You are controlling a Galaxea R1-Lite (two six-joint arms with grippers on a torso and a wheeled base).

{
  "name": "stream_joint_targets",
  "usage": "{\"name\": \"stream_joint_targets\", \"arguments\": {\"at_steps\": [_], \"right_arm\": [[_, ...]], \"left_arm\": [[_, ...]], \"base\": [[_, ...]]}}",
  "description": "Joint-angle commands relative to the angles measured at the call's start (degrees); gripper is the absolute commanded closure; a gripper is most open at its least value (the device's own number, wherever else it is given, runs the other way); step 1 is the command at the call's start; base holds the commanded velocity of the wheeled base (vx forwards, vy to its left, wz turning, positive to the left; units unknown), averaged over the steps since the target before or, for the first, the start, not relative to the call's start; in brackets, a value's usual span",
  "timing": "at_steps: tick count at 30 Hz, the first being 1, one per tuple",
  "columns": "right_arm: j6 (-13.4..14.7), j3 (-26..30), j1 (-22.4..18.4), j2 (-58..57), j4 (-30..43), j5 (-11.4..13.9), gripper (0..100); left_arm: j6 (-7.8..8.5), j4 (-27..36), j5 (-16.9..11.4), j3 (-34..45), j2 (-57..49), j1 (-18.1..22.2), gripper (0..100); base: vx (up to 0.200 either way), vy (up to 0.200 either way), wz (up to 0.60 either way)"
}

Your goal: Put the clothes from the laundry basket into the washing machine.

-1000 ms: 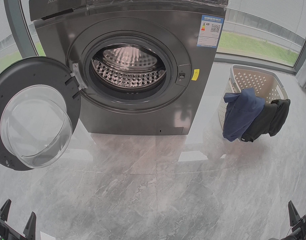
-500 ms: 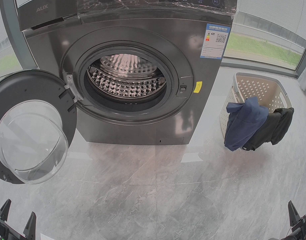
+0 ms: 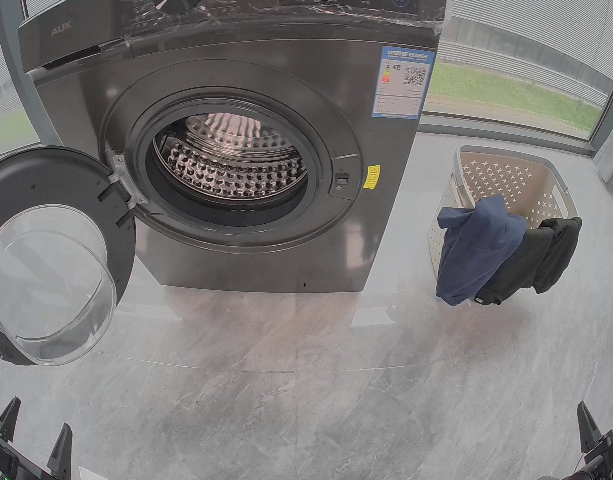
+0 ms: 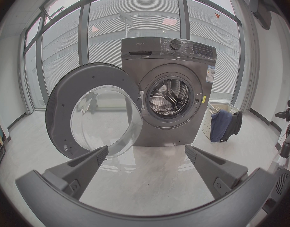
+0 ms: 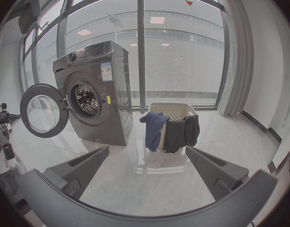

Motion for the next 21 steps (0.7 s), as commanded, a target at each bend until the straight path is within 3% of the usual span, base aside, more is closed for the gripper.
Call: {"name": "stream_joint_targets", "arguments": {"at_steps": [1, 3, 15, 21], "right_arm": [[-0.06, 0.92, -0.04, -0.74, -0.02, 0.02, 0], [-0.06, 0.92, -0.04, -0.74, -0.02, 0.02, 0], [-0.06, 0.92, -0.04, -0.74, -0.02, 0.02, 0], [-0.06, 0.92, -0.04, -0.74, -0.02, 0.02, 0]], "left_arm": [[0.11, 0.0, 0.02, 1.01, -0.86, 0.1, 0], [-0.16, 0.0, -0.07, 1.01, -0.77, 0.1, 0], [-2.36, -0.09, 0.11, 0.92, -0.68, -0.08, 0], [-2.44, 0.0, 0.11, 0.92, -0.68, -0.08, 0]], "base": [[0.0, 0.0, 0.0], [0.0, 0.0, 0.0], [0.0, -0.2, 0.0], [0.0, 0.0, 0.0]]}}
